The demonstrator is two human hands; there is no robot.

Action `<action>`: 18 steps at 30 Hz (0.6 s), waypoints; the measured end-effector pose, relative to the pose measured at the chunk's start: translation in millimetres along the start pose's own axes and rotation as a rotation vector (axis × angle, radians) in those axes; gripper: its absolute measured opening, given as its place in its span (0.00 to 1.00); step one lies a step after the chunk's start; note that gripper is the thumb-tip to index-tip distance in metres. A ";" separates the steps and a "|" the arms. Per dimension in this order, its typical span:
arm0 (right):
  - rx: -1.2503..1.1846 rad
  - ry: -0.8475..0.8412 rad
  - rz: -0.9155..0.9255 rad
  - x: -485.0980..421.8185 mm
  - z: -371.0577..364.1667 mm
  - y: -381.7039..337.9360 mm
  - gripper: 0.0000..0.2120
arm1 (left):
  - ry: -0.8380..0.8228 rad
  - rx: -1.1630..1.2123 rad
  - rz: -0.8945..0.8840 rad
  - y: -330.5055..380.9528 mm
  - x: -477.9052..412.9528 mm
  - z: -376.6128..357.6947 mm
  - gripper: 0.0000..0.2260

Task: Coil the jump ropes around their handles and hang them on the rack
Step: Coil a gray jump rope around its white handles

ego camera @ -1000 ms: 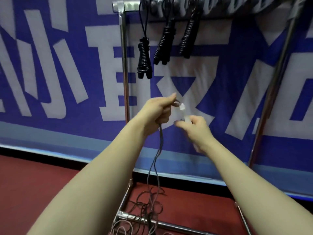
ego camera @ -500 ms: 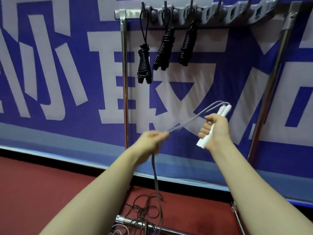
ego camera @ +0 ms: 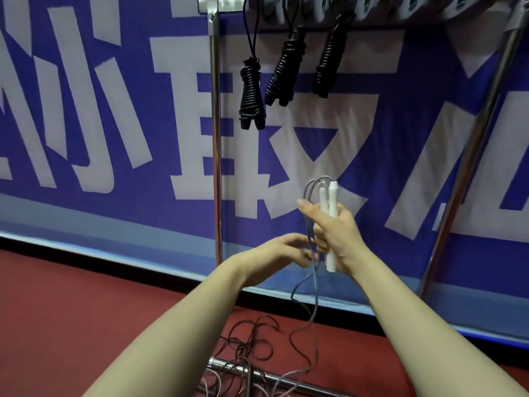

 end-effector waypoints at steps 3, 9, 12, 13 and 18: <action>0.060 0.065 0.005 -1.8 3.4 -6.2 0.17 | 0.017 0.021 -0.074 10.7 -0.3 -9.1 0.14; -0.270 0.192 -0.085 -7.7 25.3 3.2 0.12 | 0.172 0.099 0.009 -1.0 -4.0 -14.9 0.09; -0.328 0.192 -0.130 -10.6 31.4 7.2 0.13 | 0.147 -0.135 0.076 -9.6 2.0 -7.0 0.23; -0.332 0.174 -0.139 -11.9 30.0 8.9 0.12 | 0.133 -0.137 0.061 -11.5 3.2 -7.8 0.26; -0.306 0.034 -0.221 -21.4 14.6 26.1 0.15 | 0.271 -0.157 -0.066 -8.5 -0.1 1.8 0.25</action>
Point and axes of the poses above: each hand's wrist, its own x-axis away from the middle knuckle, its own z-axis out of the back of the hand, y = z × x, the point moved 8 cm from there along -x, towards the middle knuckle, and after that the axes turned 9 degrees about -z, right-handed, at the moved point
